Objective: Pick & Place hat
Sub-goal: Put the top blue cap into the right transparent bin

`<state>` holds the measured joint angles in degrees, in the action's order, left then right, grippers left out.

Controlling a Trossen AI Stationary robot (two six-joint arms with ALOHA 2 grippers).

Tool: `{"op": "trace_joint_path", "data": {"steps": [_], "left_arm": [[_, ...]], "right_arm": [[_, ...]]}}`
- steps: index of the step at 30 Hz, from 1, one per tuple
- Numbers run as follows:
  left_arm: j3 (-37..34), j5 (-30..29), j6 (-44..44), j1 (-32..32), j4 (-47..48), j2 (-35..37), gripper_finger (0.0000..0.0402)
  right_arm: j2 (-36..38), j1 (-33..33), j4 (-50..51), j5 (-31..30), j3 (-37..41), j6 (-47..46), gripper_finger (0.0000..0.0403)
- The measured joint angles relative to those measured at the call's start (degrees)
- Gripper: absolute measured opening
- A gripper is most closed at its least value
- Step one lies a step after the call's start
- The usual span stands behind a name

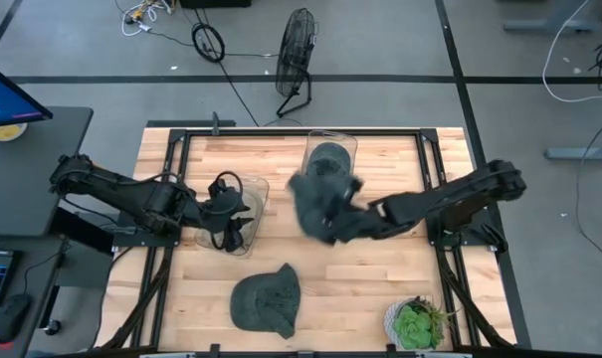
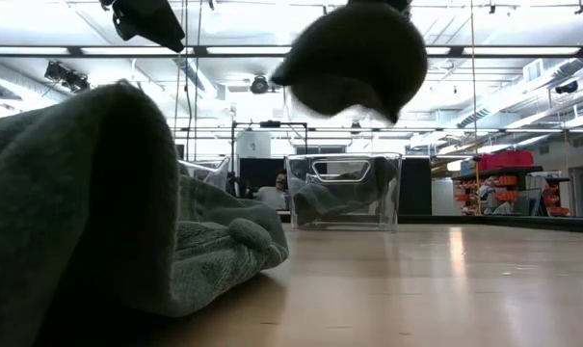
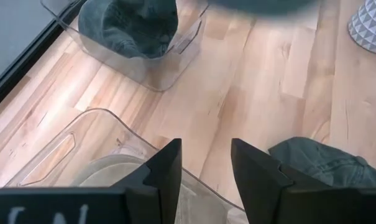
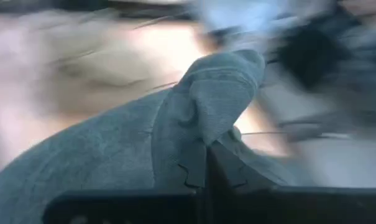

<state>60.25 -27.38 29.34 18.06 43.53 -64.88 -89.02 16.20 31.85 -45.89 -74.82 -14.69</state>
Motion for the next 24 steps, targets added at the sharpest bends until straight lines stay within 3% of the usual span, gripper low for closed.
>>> {"op": "trace_joint_path", "data": {"steps": [3, 5, 11, 17, 24], "left_arm": [[0.0, 0.0, 0.0, 0.0, 0.0, 0.0, 0.0142], [0.0, 0.0, 0.0, 0.0, 0.0, 0.0, 0.0142], [0.0, 0.0, 0.0, 0.0, -0.3, 0.0, 0.0142], [0.0, 0.0, 0.0, 0.0, -0.3, 0.0, 0.0142], [0.0, 0.0, 0.0, 0.0, -0.3, 0.0, 0.0142]], "right_arm": [[2.5, -1.4, 3.0, -10.6, 0.0, -0.9, 0.0003], [3.0, -3.3, 4.6, -11.8, -0.1, 0.3, 0.0003], [0.8, -11.9, 7.0, -8.1, 0.2, -1.3, 0.0002], [-3.9, -18.9, 3.3, -7.9, 3.3, -1.3, 0.0002], [-9.3, -22.4, -13.0, -1.9, 9.0, 5.8, 0.0002]]}}
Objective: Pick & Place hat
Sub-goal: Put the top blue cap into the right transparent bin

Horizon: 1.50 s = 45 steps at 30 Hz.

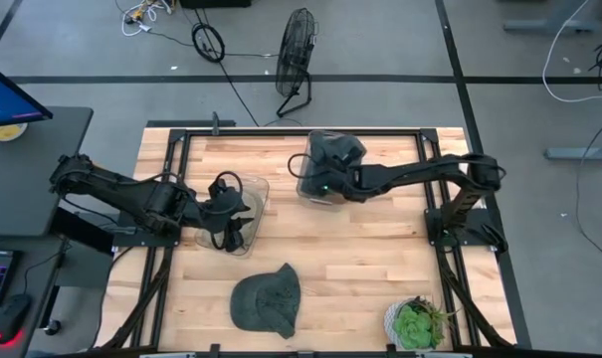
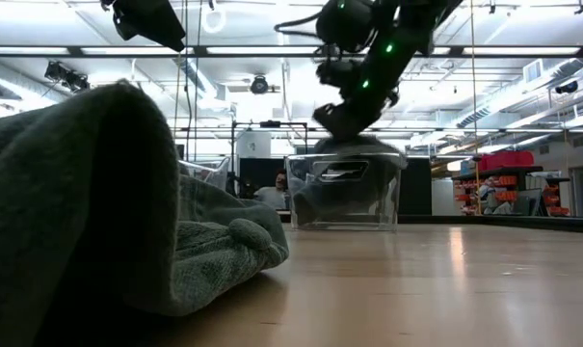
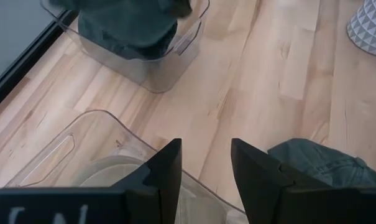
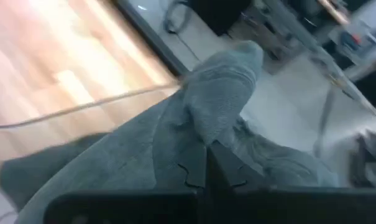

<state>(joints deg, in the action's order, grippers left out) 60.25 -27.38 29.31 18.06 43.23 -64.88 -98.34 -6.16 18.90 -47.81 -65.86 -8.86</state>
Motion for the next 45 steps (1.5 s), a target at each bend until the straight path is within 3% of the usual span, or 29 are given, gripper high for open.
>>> {"op": "trace_joint_path", "data": {"steps": [6, 11, 20, 26, 30, 35, 42, 45], "left_arm": [[0.0, -0.4, 0.0, 0.0, 0.1, 0.0, 0.0142], [0.0, -0.4, 0.0, 0.0, 0.3, 0.0, 0.0142], [0.0, -0.5, 0.0, 0.0, 0.3, 0.0, 0.0142], [0.0, -0.4, 0.0, 0.0, 0.3, 0.0, 0.0142], [0.0, -0.4, 0.0, 0.0, 0.3, 0.0, 0.0142], [0.0, -0.4, 0.0, 0.0, 0.3, 0.0, 0.0142], [0.0, -0.4, 0.0, 0.0, 0.3, 0.0, 0.0142], [0.0, -0.6, 0.0, 0.0, 0.2, 0.0, 0.0142]], "right_arm": [[-2.9, -0.5, -6.0, 9.3, 0.5, 5.0, 0.0002], [-3.3, -0.5, -4.2, 9.7, 0.5, 3.8, 0.0011], [-2.3, 0.2, -0.6, 10.8, 0.5, 4.5, 0.0092], [3.3, 4.0, 5.2, 11.0, -0.7, 5.0, 0.0147], [7.5, 5.8, 8.5, 10.0, -1.1, 4.9, 0.0161], [8.5, 4.4, 12.9, 3.2, -1.2, -2.6, 0.0141], [6.9, -1.7, 16.9, 8.6, 1.6, -12.0, 0.0022], [6.3, -3.9, 13.8, 11.5, 3.3, -11.6, 0.0010]]}}
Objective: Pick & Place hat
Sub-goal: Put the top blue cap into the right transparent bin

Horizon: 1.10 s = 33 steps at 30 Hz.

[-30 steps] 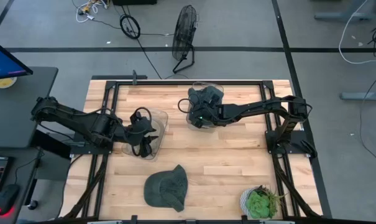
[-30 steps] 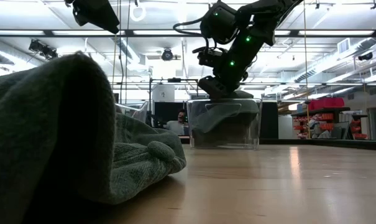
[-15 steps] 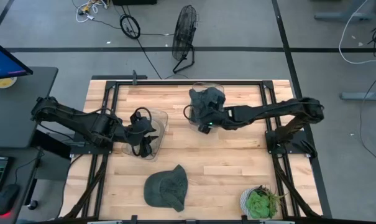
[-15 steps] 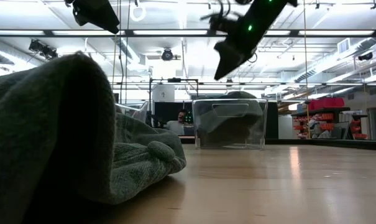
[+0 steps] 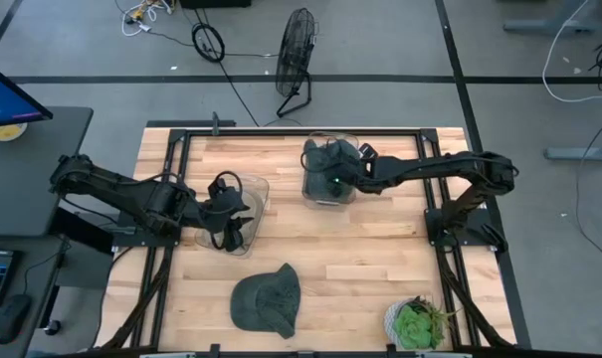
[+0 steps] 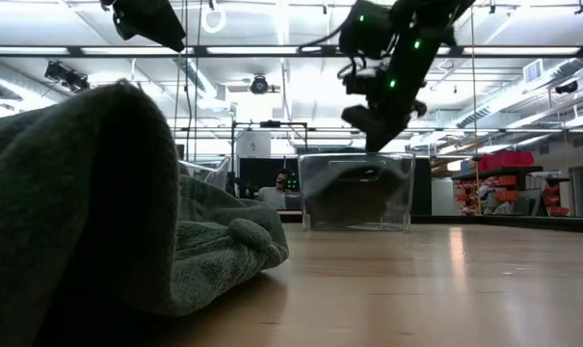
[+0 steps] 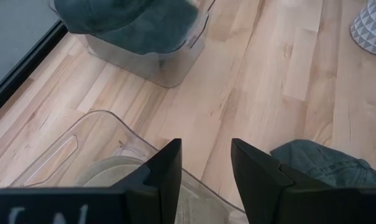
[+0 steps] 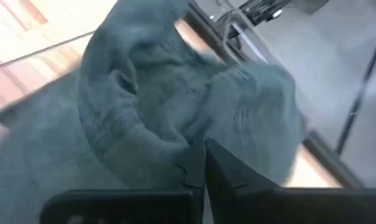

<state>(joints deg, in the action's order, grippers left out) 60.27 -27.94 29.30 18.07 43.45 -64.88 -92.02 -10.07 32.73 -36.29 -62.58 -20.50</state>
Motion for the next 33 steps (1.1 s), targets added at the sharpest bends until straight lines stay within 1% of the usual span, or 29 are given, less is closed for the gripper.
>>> {"op": "trace_joint_path", "data": {"steps": [6, 10, 13, 16, 18, 23, 26, 28, 31, 32, 33], "left_arm": [[0.0, -0.4, 0.0, 0.0, 0.1, 0.0, 0.0142], [0.0, -0.5, 0.0, 0.0, 0.1, 0.0, 0.0142], [0.0, -0.5, 0.0, 0.0, 0.1, 0.0, 0.0142], [0.0, -0.5, 0.0, 0.0, 0.1, 0.0, 0.0142], [0.0, -0.5, 0.0, 0.0, 0.1, 0.0, 0.0142], [0.0, -1.3, 0.0, 0.0, -0.2, 0.0, 0.0142], [0.0, -1.4, 0.0, 0.7, -1.3, -1.0, 0.0142], [0.0, -0.7, 0.0, 1.9, -3.1, -2.0, 0.0142], [0.0, 1.9, 0.3, 4.2, -7.6, -4.9, 0.0142], [0.0, 2.6, 0.3, 5.1, -9.6, -6.1, 0.0142], [0.0, 3.0, 0.2, 6.1, -11.5, -7.2, 0.0142]], "right_arm": [[-0.7, -2.5, -8.2, 9.0, 1.6, 5.1, 0.0004], [-1.5, -2.9, -8.6, 10.5, 1.7, 5.9, 0.0003], [-2.3, -3.4, -6.9, 13.5, 1.7, 5.7, 0.0002], [-2.3, -3.3, -4.8, 13.6, 1.7, 5.8, 0.0002], [-1.1, -2.3, -3.5, 13.6, 1.7, 4.7, 0.0002], [4.9, 2.9, -1.2, 13.0, -0.4, 4.9, 0.0001], [9.5, 7.6, -1.9, 12.9, -1.1, 4.5, 0.0001], [12.2, 11.6, -2.9, 13.2, -1.2, 4.6, 0.0001], [14.5, 17.4, -1.9, 13.4, -1.2, 3.7, 0.0001], [14.8, 18.9, -1.8, 12.4, -1.2, 4.0, 0.0000], [14.8, 20.0, -1.7, 9.1, -1.2, 5.1, 0.0000]]}}
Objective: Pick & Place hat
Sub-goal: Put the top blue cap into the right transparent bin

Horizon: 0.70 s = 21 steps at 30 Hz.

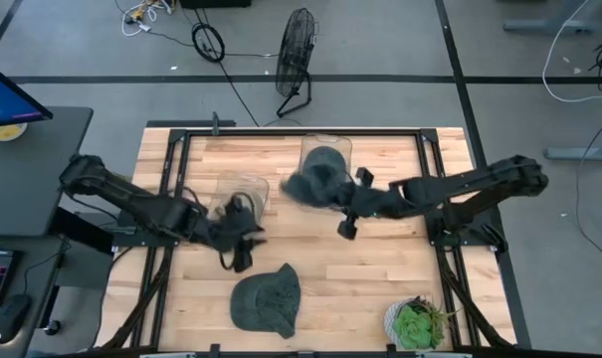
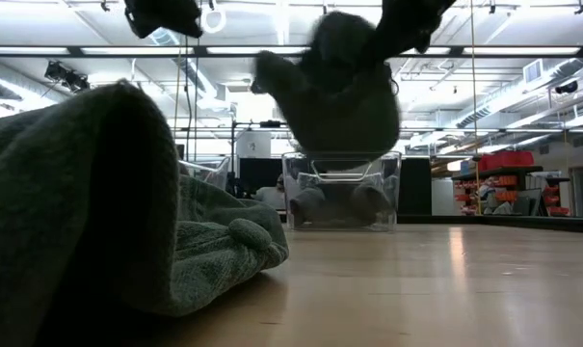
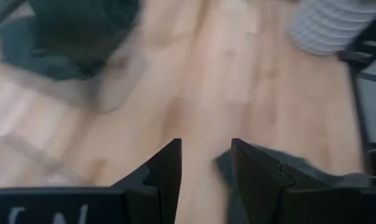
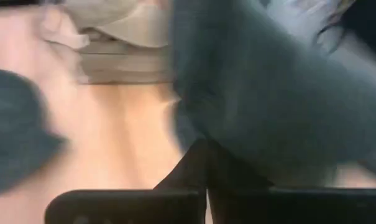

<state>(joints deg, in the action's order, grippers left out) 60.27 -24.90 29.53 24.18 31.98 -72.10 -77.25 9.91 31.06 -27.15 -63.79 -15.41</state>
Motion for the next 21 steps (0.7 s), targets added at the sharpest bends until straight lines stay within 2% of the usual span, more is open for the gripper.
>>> {"op": "trace_joint_path", "data": {"steps": [2, 4, 12, 21], "left_arm": [[0.0, 0.2, -0.6, 1.5, -3.7, -2.3, 0.0142], [0.0, 0.3, -0.6, 2.3, -6.8, -4.2, 0.0142], [0.0, 0.2, 1.6, 2.8, -9.6, -6.5, 0.0142], [0.0, 0.2, 2.8, 3.1, -9.5, -6.5, 0.0142]], "right_arm": [[-1.1, 0.8, 0.5, -11.2, 0.0, 0.8, 0.0000], [-2.9, -0.8, 1.6, -16.9, 0.0, 0.4, 0.0000], [-12.6, -10.8, 1.0, -16.0, 0.0, -2.8, 0.0000], [-14.6, -20.3, 1.8, -10.4, 0.0, -12.5, 0.0000]]}}
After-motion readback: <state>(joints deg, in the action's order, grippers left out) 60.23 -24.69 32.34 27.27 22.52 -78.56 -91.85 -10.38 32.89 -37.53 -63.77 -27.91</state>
